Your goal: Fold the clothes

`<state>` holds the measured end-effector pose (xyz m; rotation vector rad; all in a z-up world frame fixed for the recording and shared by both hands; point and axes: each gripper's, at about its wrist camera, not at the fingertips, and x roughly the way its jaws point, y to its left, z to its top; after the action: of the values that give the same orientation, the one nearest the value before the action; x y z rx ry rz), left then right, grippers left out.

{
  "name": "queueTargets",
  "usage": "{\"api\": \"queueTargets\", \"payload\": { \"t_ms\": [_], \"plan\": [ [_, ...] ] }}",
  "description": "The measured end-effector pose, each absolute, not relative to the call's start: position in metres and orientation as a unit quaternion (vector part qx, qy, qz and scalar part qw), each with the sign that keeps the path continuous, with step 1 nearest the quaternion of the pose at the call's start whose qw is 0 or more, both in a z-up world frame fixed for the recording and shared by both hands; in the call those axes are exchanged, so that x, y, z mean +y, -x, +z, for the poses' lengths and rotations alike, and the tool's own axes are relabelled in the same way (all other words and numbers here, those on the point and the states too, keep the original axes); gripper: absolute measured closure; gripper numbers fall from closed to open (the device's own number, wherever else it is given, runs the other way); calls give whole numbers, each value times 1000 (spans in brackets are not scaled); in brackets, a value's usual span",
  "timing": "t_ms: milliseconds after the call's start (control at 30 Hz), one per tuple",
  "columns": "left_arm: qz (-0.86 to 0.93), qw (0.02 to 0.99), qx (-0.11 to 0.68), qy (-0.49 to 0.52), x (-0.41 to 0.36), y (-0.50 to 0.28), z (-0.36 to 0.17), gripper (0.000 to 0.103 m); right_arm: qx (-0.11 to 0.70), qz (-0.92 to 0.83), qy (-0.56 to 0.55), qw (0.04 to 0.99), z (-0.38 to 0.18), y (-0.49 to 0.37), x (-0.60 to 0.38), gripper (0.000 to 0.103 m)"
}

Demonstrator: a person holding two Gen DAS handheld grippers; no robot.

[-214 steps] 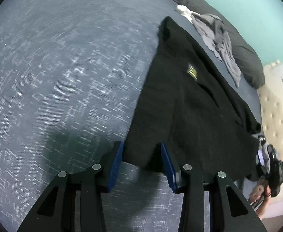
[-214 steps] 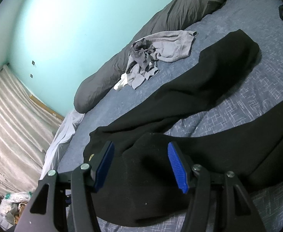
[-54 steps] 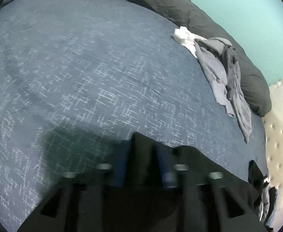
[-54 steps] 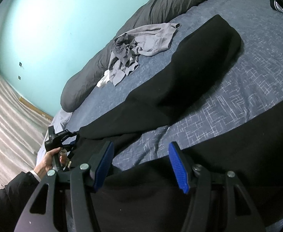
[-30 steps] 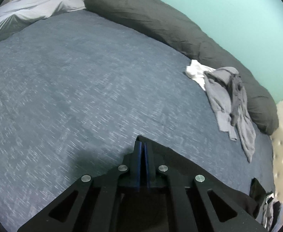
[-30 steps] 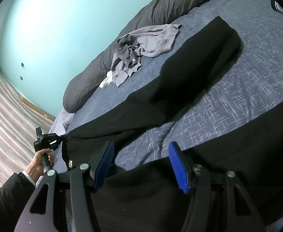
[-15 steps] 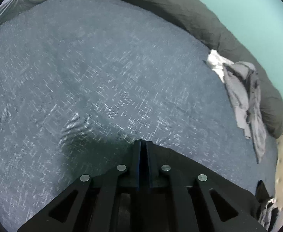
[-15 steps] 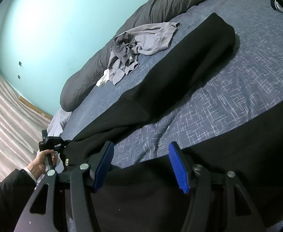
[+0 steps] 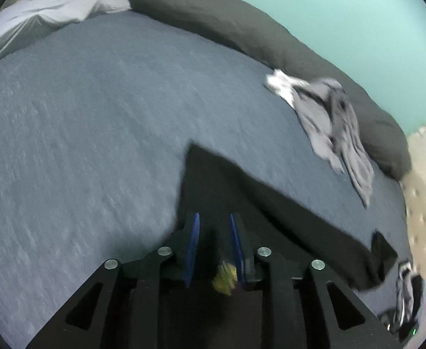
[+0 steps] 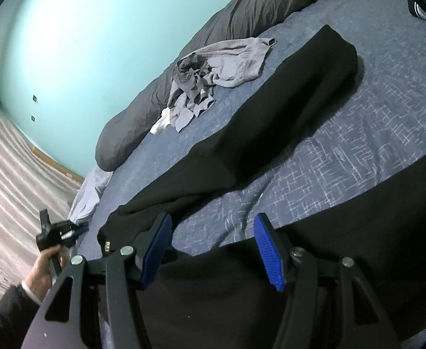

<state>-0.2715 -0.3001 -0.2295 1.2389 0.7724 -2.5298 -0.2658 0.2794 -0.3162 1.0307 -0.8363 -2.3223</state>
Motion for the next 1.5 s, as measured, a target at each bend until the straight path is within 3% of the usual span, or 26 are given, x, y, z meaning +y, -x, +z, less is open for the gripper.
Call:
{"api": "queueTargets", "payload": {
  "t_ms": [133, 500, 733, 933, 1233, 1467, 1500],
  "plan": [
    [-866, 100, 225, -435, -258, 247, -244, 70, -309, -844, -371, 232, -313, 267, 281, 43],
    [-858, 105, 235, -444, -198, 209, -275, 60, -322, -842, -366, 232, -309, 269, 284, 43],
    [-865, 65, 240, -435, -157, 197, -282, 50, -321, -839, -377, 225, -315, 272, 286, 43],
    [-877, 30, 210, -431, -125, 201, -278, 47, -311, -843, -383, 215, -320, 275, 288, 43],
    [-879, 24, 208, -428, -116, 206, -280, 45, -304, -848, -380, 211, -316, 272, 296, 43],
    [-886, 21, 194, -420, -116, 209, -275, 38, -304, -859, -366, 189, -301, 275, 315, 43],
    [-887, 21, 193, -418, -116, 210, -274, 33, -302, -862, -364, 183, -297, 277, 319, 43]
  ]
}}
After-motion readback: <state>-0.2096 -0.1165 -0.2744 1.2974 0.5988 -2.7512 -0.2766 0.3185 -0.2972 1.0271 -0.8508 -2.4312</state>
